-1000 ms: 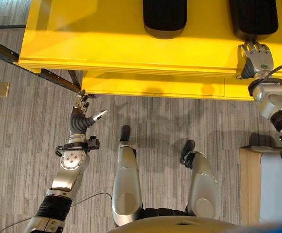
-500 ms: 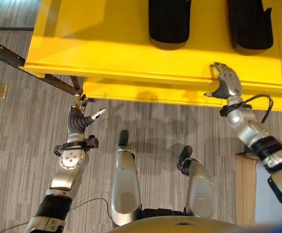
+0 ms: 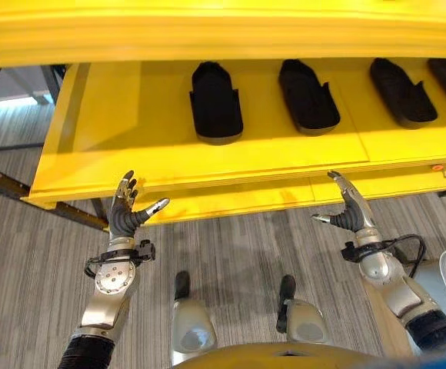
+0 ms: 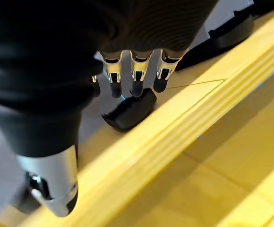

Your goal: Move parts from the plastic box to the shelf.

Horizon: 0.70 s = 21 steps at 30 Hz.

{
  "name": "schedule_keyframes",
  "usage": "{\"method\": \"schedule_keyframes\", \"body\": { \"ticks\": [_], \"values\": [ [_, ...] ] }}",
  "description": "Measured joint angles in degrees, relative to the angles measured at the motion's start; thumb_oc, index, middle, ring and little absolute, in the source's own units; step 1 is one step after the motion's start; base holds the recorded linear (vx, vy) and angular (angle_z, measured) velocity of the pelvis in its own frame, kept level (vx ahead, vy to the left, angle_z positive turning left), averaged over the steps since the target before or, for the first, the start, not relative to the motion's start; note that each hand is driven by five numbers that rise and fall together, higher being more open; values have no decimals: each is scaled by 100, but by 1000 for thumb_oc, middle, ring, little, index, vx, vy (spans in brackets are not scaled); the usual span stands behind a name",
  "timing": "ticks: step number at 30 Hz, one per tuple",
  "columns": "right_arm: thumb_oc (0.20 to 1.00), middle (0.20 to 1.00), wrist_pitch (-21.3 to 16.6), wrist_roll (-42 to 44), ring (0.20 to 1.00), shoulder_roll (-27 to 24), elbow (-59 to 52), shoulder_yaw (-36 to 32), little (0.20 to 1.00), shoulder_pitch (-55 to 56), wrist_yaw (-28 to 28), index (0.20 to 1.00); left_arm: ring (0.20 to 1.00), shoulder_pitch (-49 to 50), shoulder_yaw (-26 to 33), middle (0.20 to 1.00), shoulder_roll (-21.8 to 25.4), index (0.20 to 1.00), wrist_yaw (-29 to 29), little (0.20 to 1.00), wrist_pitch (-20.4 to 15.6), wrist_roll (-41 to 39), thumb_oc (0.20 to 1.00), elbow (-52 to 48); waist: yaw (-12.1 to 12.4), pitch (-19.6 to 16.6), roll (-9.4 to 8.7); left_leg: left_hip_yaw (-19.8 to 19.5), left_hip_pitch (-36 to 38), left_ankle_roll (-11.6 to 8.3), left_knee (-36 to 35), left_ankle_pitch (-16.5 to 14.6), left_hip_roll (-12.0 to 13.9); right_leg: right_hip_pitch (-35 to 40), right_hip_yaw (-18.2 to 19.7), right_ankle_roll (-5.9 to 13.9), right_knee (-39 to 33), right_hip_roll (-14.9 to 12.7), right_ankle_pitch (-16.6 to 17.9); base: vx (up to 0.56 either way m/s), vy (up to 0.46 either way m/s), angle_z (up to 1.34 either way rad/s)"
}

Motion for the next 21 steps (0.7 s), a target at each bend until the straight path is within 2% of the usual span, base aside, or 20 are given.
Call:
{"method": "schedule_keyframes", "body": {
  "ticks": [4, 6, 7, 8, 9, 10, 11, 12, 13, 14, 15, 16, 17, 18, 19, 20, 21],
  "values": [
    [1000, 1000, -241, 1260, 1000, 93, -435, -190, 1000, 398, 556, 1000, 1000, 106, -25, 1000, -322, 1000, -93, 1000, 56, 26, 1000, 3, -71, -160, 168, 90, 294, 36, -139, 59, 246, 149, 40, -88, 74, 235, -152, -27, -214, -13],
    [1000, 1000, -271, 1747, 1000, 73, -694, -266, 1000, 585, 755, 1000, 1000, 162, -182, 1000, -442, 1000, -203, 1000, 66, 21, 1000, -2, -47, -220, 329, 84, 345, 208, -131, 142, 481, 137, 35, -255, 227, 492, -270, -53, -276, -7],
    [1000, 1000, -276, 1815, 1000, 75, -728, -257, 1000, 589, 797, 1000, 1000, 161, -202, 1000, -439, 1000, -219, 1000, 67, 21, 1000, 14, -37, -220, 325, 83, 335, 349, -123, 218, 505, 115, 31, -300, 278, 513, -302, -36, -245, 6],
    [1000, 1000, -303, 1861, 1000, 50, -763, -270, 1000, 586, 827, 1000, 1000, 196, -258, 1000, -450, 1000, -258, 1000, 70, 22, 1000, 49, -29, -232, 344, 113, 247, 676, -134, 483, 518, 85, -1, -359, 372, 588, -349, -33, -298, 42],
    [1000, 1000, -311, 1867, 1000, 49, -825, -307, 1000, 645, 840, 1000, 1000, 72, -321, 1000, -415, 1000, -279, 1000, 84, 23, 1000, 75, -135, -243, 280, 272, 42, 790, -63, 762, 488, 51, 122, -453, 355, 591, -460, 4, -175, 100],
    [1000, 1000, -347, 1910, 1000, -24, -913, -347, 1000, 779, 850, 1000, 1000, -24, -438, 1000, -456, 1000, -337, 1000, 87, 23, 1000, 95, -251, -260, 256, 835, -105, 1337, -84, 959, 475, 77, 49, -526, 354, 627, -498, 11, -89, 109],
    [1000, 1000, -359, 1916, 1000, -30, -944, -379, 1000, 871, 855, 1000, 1000, -20, -510, 1000, -494, 1000, -368, 1000, 88, 23, 1000, 90, -232, -270, 201, 1161, -93, 1341, -26, 588, 459, 56, -27, -555, 327, 624, -500, 27, -34, 58],
    [1000, 1000, -356, 1955, 1000, 74, -930, -370, 1000, 903, 879, 1000, 1000, 21, -552, 1000, -490, 1000, -408, 1000, 92, 24, 1000, 89, -66, -303, 121, 1119, 34, 897, 218, 285, 186, 38, 43, -576, 304, 522, -486, 86, -35, -18],
    [1000, 1000, -357, 1972, 1000, 186, -1021, -359, 1000, 970, 899, 1000, 1000, 31, -552, 1000, -490, 1000, -457, 1000, 112, 26, 1000, 114, -21, -378, -136, 902, 57, 556, 770, -257, -670, -56, 178, -515, 88, 230, -356, 74, -17, -34],
    [1000, 1000, -379, 1988, 1000, 181, -1049, -360, 1000, 1000, 903, 1000, 1000, 18, -549, 1000, -504, 1000, -464, 1000, 100, 27, 1000, 111, -48, -432, -124, 703, 71, 541, 706, -456, -964, -40, 234, -440, -41, 186, -296, 80, -20, -44],
    [1000, 1000, -370, 2053, 1000, 229, -1024, -314, 1000, 957, 982, 1000, 1000, 18, -505, 1000, -506, 1000, -467, 1000, 73, 49, 1000, 63, 45, -471, -258, -458, 384, 821, 176, -687, -1855, -89, 591, -394, -336, 115, 98, 86, 9, -61],
    [1000, 1000, -366, 2076, 1000, 249, -982, -269, 1000, 924, 1042, 1000, 1000, 3, -461, 1000, -552, 1000, -464, 1000, 82, 75, 1000, 82, 129, -482, -266, -717, 521, 938, -65, -674, -1948, -67, 701, -338, -491, 111, 142, 96, 5, -69],
    [1000, 1000, -365, 2076, 1000, 266, -957, -256, 1000, 916, 1067, 1000, 1000, 8, -449, 1000, -564, 1000, -465, 1000, 86, 78, 1000, 90, 144, -491, -261, -695, 528, 948, -107, -617, -1929, -2, 696, -301, -633, 136, 164, 92, 24, -42],
    [1000, 1000, -363, 2140, 1000, 345, -861, -251, 1000, 895, 1162, 1000, 1000, 20, -432, 1000, -506, 1000, -472, 1000, 87, 86, 1000, 82, 129, -498, -347, -796, 591, 984, -150, -526, -2002, 73, 913, -185, -803, 195, 246, 62, 45, -24],
    [1000, 1000, -308, 2366, 1000, 595, -763, -236, 1000, 804, 1234, 1000, 1000, 28, -440, 1000, -392, 1000, -461, 1000, 115, 89, 1000, 82, 126, -545, -545, -809, 644, 979, 26, -480, -2144, 68, 1131, -224, -870, 189, 350, 132, 109, -31],
    [1000, 1000, -305, 2444, 1000, 723, -761, -206, 1000, 763, 1246, 1000, 1000, 32, -440, 1000, -375, 1000, -457, 1000, 119, 88, 1000, 85, 164, -583, -604, -851, 630, 1010, 157, -597, -2196, 74, 1199, -231, -888, 185, 344, 112, 95, -50],
    [1000, 1000, -308, 2519, 1000, 816, -763, -161, 1000, 713, 1265, 1000, 1000, 48, -446, 1000, -371, 1000, -460, 1000, 116, 90, 1000, 89, 245, -617, -582, -929, 622, 1076, 201, -669, -2229, 65, 1317, -223, -914, 213, 345, 114, 104, -50]
  ]
}}
